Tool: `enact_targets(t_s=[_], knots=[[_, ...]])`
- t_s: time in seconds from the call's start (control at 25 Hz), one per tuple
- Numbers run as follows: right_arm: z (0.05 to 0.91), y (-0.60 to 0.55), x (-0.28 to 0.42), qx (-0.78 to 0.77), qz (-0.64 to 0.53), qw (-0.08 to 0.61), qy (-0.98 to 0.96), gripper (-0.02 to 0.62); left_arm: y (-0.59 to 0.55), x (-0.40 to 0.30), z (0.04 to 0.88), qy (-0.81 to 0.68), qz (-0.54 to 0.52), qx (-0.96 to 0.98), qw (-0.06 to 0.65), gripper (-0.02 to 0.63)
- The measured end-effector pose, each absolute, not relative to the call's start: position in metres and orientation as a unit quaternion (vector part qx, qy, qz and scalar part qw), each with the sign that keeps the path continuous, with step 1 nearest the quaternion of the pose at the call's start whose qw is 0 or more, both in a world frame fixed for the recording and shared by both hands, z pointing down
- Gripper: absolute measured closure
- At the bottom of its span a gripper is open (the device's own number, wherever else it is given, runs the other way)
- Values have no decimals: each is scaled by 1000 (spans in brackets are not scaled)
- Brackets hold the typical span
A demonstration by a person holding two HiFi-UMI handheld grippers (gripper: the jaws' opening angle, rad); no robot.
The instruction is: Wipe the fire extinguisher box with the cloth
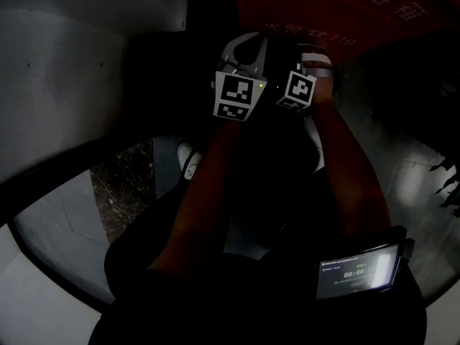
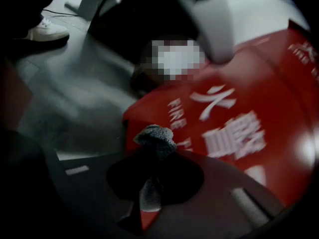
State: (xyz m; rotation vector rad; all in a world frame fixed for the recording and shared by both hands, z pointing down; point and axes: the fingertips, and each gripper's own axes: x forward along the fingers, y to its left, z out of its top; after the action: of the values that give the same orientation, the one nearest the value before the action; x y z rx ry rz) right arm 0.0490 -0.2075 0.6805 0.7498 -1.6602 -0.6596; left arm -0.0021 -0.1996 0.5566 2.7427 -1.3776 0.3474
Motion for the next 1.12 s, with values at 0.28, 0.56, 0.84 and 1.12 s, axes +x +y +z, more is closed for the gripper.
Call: enact_targets(t_s=[0.28,0.56,0.84,1.12], knots=[[746,-201,80,300,-196,630,-689,561,-202,-9,567,-446,123,886,40,604],[771,-205,56,300,-174,621,-703,561,-203,-33,565,-456,129,880,36,604],[713,-190,19,250,-221,572,-750,561,-207,-38,545,-485,92,869,31,604],[550,-198,3,340,-305,454,-765,561,-223,-46,454,-507,32,861,-10,604]])
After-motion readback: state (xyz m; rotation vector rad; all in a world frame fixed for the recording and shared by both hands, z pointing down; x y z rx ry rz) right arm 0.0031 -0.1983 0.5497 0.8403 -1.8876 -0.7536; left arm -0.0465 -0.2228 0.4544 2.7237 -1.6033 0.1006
